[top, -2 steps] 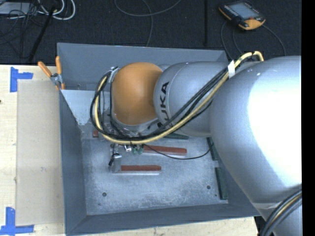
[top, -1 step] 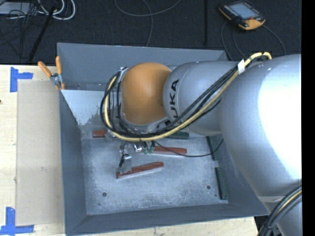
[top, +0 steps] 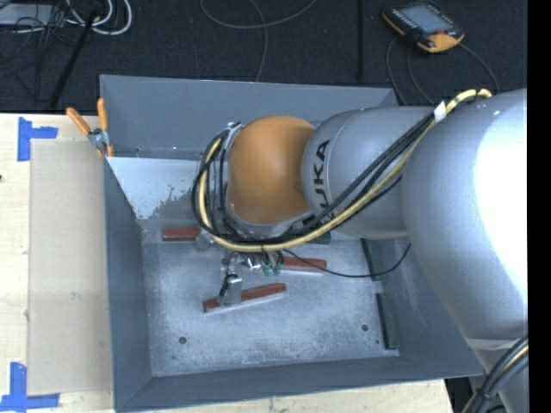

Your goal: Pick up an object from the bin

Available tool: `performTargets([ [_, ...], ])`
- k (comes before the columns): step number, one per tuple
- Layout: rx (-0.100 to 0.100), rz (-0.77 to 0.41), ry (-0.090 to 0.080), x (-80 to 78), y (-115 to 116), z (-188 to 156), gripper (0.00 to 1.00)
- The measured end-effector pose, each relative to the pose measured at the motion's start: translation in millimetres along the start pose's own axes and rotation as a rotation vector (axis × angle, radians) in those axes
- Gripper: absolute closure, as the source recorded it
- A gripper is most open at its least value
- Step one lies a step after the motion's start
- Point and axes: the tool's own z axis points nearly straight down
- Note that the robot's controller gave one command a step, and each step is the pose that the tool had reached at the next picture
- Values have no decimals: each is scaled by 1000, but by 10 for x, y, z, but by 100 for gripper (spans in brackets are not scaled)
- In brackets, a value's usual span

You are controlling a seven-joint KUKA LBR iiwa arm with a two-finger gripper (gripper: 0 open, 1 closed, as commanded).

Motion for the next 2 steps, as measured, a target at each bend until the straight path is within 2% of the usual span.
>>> performTargets([
  [1, -2, 23, 1, -91, -678, 256, 0],
  [2, 0, 25, -1, -132, -999, 302, 0],
])
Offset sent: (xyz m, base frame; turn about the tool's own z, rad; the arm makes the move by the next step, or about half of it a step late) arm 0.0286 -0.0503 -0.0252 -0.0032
